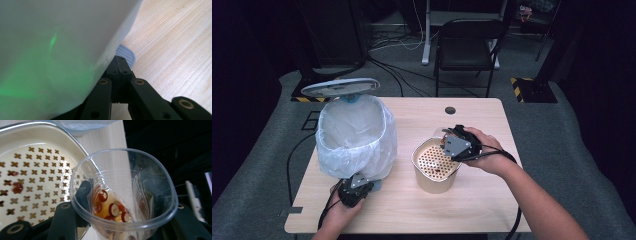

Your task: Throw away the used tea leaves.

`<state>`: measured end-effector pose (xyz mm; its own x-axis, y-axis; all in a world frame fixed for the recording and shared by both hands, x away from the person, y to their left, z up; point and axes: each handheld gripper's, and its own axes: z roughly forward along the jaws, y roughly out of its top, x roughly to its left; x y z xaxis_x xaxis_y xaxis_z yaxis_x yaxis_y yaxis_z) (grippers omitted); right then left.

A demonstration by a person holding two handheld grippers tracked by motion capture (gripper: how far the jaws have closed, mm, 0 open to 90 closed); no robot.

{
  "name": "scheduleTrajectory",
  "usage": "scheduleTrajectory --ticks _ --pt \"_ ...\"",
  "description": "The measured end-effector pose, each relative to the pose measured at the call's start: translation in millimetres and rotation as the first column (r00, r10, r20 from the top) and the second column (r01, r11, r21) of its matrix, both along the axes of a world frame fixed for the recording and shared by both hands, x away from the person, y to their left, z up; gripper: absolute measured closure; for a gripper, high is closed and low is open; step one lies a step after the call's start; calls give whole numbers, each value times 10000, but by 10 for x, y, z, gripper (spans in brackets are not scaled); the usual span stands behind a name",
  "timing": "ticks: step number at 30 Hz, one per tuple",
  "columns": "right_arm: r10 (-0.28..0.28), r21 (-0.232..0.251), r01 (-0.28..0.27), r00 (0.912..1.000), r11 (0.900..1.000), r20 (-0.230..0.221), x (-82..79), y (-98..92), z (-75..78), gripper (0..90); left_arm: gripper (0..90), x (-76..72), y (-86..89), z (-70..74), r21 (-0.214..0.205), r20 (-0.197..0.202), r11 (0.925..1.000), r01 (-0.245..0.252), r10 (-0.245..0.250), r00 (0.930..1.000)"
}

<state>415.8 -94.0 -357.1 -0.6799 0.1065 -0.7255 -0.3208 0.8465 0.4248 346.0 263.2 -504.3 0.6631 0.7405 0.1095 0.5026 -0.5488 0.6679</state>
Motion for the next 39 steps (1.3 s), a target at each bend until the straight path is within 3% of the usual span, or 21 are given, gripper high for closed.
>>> scheduleTrajectory --ticks 4,9,13,19,22,25,26,29,31,33,34,35,36,37,38,39 --pt "36 -181 -25 9981 9998 622 -37 21 -12 486 900 0 0 -1 -9 -7 10000 1 -1 10000" --pt "176 -476 -127 9944 9988 1041 -78 49 -50 486 900 0 0 -1 -10 -7 10000 2 -2 10000" --pt "282 -818 -153 9870 9965 1583 -108 82 -98 486 900 0 0 -1 -14 -6 10000 2 -2 10000" --pt "431 -1069 -215 9780 9940 2040 -133 108 -123 487 900 1 0 -1 -13 -6 10000 7 -7 10000" --pt "637 -1500 -262 9659 9883 2511 -157 125 -149 486 900 1 1 0 -4 2 10000 8 -8 10000" --pt "927 -2068 -289 9476 9780 3058 -187 149 -188 486 900 1 0 -1 -12 -5 10000 7 -7 10000" --pt "987 -2146 -318 9460 9762 3088 -197 156 -197 486 900 0 0 -1 -12 -6 10000 4 -4 10000" --pt "1276 -2630 -290 9218 9643 3661 -226 179 -229 486 900 0 0 0 3 -1 10000 6 -6 10000" --pt "1519 -3038 -192 8948 9525 4198 -255 196 -262 487 900 0 0 -1 -7 -5 10000 6 -6 10000" --pt "1764 -3281 -235 8781 9443 4447 -273 211 -278 486 900 1 0 0 -3 1 10000 8 -8 10000" --pt "1894 -3467 -193 8652 9378 4642 -282 217 -286 486 900 1 0 -1 -11 -5 10000 9 -9 10000" --pt "1943 -3594 -155 8626 9330 4670 -282 220 -302 486 900 1 0 -1 -10 -7 10000 7 -7 10000" --pt "2050 -3774 -55 8469 9260 4906 -290 222 -319 486 900 0 0 -1 -14 -7 10000 6 -6 10000" --pt "2166 -3951 -9 8374 9186 5018 -291 223 -334 486 900 1 0 -1 -13 -5 10000 7 -7 10000" --pt "2418 -4269 60 8170 9043 5236 -294 226 -352 485 900 0 0 -1 -16 -4 10000 4 -4 10000" --pt "2577 -4451 69 8073 8954 5309 -294 227 -359 486 900 0 0 -1 -18 -2 10000 3 -3 10000"
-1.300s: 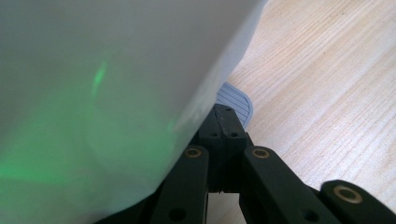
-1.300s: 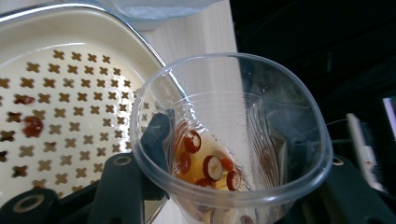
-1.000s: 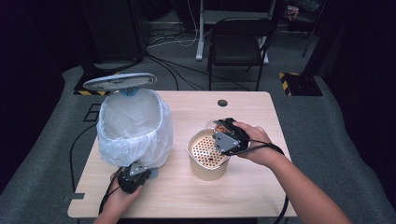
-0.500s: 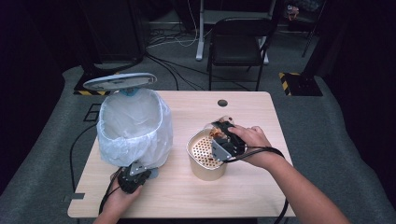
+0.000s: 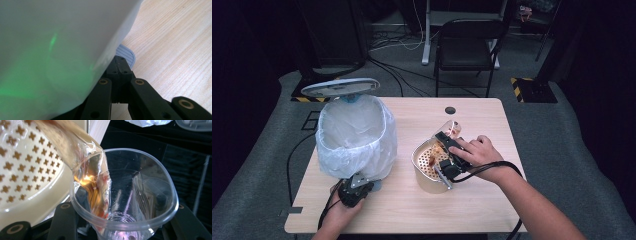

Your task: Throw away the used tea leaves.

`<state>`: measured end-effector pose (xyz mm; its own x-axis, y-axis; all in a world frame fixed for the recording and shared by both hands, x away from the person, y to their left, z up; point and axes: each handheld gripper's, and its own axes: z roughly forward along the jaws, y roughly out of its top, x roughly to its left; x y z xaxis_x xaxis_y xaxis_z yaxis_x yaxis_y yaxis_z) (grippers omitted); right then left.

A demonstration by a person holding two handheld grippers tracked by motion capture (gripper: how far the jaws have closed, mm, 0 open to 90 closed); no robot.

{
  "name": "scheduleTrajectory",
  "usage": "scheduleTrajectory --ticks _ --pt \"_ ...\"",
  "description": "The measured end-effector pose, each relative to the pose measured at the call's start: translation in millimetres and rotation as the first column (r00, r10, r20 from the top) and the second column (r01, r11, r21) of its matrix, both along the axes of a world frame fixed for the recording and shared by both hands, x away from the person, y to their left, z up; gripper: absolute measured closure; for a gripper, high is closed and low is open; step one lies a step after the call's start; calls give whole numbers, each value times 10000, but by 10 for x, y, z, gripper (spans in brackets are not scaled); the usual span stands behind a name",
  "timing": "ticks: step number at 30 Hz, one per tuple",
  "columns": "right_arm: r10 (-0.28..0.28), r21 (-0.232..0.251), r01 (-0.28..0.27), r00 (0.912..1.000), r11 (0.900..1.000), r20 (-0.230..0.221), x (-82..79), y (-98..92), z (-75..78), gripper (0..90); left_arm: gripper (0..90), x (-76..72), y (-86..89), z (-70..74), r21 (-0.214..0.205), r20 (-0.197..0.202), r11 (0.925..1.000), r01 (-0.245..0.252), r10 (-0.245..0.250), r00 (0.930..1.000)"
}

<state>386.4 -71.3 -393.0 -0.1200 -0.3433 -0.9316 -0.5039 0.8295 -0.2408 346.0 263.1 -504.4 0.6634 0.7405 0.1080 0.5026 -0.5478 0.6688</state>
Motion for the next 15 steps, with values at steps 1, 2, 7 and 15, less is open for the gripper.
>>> scheduleTrajectory --ticks 1,2,7,15 --pt "143 -243 -136 9995 9996 291 -8 0 2 485 900 0 0 0 3 -4 10000 2 -2 10000" --pt "143 -341 -128 9989 9993 455 -13 -3 -19 485 900 0 0 0 3 -3 10000 2 -2 10000" --pt "444 -1124 -278 9880 9933 1482 -38 -11 -45 486 900 0 0 0 4 -3 10000 2 -2 10000" --pt "718 -1417 -496 9851 9887 1560 -32 -45 -169 486 900 0 0 0 4 -3 10000 1 -1 10000"
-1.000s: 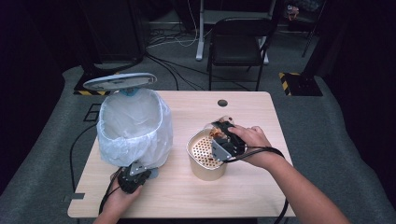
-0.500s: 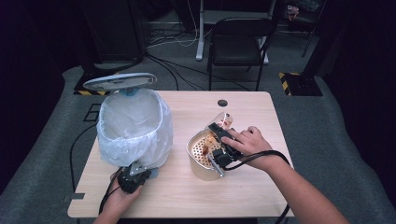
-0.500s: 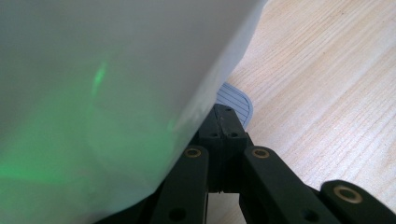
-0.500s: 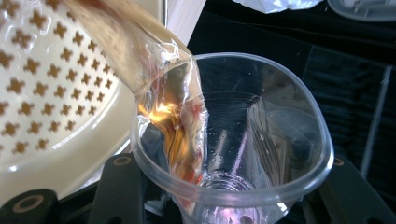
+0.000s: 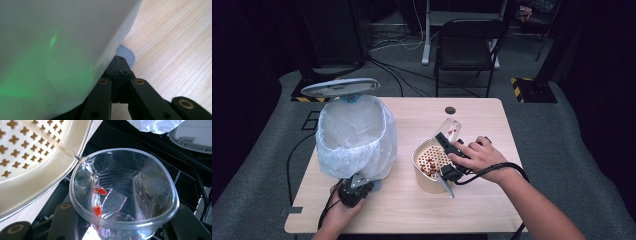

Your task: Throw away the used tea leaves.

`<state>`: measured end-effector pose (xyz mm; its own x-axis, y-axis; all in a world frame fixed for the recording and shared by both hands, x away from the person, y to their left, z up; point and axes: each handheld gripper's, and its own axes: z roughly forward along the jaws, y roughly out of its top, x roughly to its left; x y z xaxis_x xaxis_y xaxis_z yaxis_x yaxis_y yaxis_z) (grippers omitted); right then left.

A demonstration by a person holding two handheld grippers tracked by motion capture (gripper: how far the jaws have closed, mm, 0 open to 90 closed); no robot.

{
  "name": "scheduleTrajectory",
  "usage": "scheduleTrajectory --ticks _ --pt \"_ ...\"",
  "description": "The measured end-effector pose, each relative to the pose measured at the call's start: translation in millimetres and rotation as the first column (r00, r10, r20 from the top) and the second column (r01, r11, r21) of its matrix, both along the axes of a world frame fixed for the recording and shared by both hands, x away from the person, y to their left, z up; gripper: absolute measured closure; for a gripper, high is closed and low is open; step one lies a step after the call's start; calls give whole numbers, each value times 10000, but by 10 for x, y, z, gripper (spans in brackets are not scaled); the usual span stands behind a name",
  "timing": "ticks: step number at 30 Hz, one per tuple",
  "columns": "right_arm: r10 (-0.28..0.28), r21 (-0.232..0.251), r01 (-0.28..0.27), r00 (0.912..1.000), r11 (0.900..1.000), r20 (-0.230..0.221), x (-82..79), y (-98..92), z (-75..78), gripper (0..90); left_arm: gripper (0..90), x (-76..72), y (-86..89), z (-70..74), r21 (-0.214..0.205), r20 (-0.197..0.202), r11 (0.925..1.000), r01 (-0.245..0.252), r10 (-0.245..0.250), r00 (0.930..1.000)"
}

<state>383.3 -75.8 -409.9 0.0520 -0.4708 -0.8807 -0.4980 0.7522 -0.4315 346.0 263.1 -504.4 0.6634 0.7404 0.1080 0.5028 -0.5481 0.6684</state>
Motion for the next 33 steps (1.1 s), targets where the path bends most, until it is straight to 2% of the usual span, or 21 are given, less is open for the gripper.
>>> scheduleTrajectory --ticks 1,2,3,5,7,9,14,20,21,22,23,24,26,31,32,33 --pt "36 -273 -32 9999 9996 149 -5 -1 8 486 900 0 1 0 1 -1 10000 8 -8 10000" --pt "86 -672 -53 9987 9977 493 -17 -2 26 486 900 0 0 0 -2 1 10000 4 -4 10000" --pt "85 -793 -51 9991 9968 421 -20 -7 15 486 900 0 0 0 -2 2 10000 2 -2 10000" --pt "306 -867 -239 9966 9959 768 -31 -4 13 486 900 1 0 0 -2 0 10000 9 -9 10000" --pt "357 -809 -289 9958 9963 841 -39 -6 7 486 900 1 0 0 2 0 10000 8 -8 10000" --pt "448 -1096 -339 9941 9934 986 -38 -13 -10 486 900 0 -1 0 1 -1 10000 4 -4 10000" --pt "564 -1228 -421 9917 9915 1157 -48 -13 -24 486 900 1 0 0 4 -1 10000 9 -9 10000" --pt "597 -1263 -444 9909 9910 1207 -47 -8 -8 486 900 1 0 0 -2 1 10000 11 -11 10000" --pt "478 -990 -368 9927 9944 1111 -51 -13 -23 485 900 1 0 0 0 2 10000 11 -11 10000" --pt "287 -278 -262 9952 9993 934 -59 -22 -55 485 900 1 0 0 5 1 10000 8 -8 10000" --pt "337 -162 -324 9950 9993 943 -59 -19 -56 485 900 1 0 0 3 1 10000 9 -9 10000" --pt "395 -464 -348 9937 9983 1048 -59 -13 -35 485 900 0 -1 0 1 0 10000 6 -6 10000" --pt "351 -637 -288 9945 9976 988 -62 -12 -24 484 900 0 -1 0 0 2 10000 4 -4 10000" --pt "393 -455 -355 9955 9983 865 -68 2 -8 484 900 0 -1 0 3 1 10000 4 -4 10000" --pt "519 -679 -459 9946 9966 900 -60 3 26 483 900 1 0 0 5 0 10000 8 -8 10000" --pt "486 -557 -442 9956 9975 798 -60 9 43 483 900 0 -1 0 1 -1 10000 10 -10 10000"
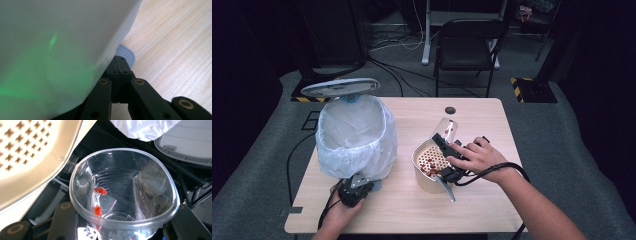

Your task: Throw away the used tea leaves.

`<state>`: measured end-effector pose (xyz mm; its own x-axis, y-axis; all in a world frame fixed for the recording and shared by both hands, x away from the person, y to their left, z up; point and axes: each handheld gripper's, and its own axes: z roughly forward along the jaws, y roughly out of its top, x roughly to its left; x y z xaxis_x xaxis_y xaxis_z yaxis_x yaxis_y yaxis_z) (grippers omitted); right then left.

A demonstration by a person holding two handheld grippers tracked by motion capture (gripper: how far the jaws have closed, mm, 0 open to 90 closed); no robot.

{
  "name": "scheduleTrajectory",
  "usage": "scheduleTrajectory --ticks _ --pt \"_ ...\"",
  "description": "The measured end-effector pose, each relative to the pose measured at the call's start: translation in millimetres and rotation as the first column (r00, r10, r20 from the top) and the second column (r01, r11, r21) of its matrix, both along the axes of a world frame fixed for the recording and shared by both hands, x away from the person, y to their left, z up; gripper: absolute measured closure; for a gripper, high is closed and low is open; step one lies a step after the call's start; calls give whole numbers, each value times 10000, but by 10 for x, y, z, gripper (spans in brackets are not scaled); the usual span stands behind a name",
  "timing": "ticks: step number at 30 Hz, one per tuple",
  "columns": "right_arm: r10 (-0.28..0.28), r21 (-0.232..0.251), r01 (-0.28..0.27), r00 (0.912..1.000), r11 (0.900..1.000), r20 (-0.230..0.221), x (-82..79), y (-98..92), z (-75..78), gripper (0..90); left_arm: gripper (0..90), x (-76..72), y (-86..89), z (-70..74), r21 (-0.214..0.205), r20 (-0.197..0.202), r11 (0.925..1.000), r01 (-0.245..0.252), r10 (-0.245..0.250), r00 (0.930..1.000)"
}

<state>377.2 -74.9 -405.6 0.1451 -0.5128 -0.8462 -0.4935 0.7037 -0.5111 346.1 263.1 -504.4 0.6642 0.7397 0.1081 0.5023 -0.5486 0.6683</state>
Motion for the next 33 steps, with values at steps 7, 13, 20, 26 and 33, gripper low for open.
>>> scheduleTrajectory --ticks 7,13,20,26,33 --pt "152 1574 -71 9986 9875 -505 11 27 116 481 900 0 0 0 2 0 10000 2 -2 10000" --pt "161 2785 321 9855 9599 -1691 28 11 233 480 900 0 0 0 -4 0 10000 1 -1 10000" --pt "507 4186 756 9579 9050 -2827 49 -20 344 479 900 0 0 0 3 -3 10000 2 -2 10000" --pt "932 5181 1385 9135 8440 -3960 76 -43 410 478 900 0 0 0 0 1 10000 3 -3 10000" --pt "1866 6262 2226 8340 7472 -5192 135 -94 527 478 900 0 0 0 -1 -2 10000 4 -4 10000"
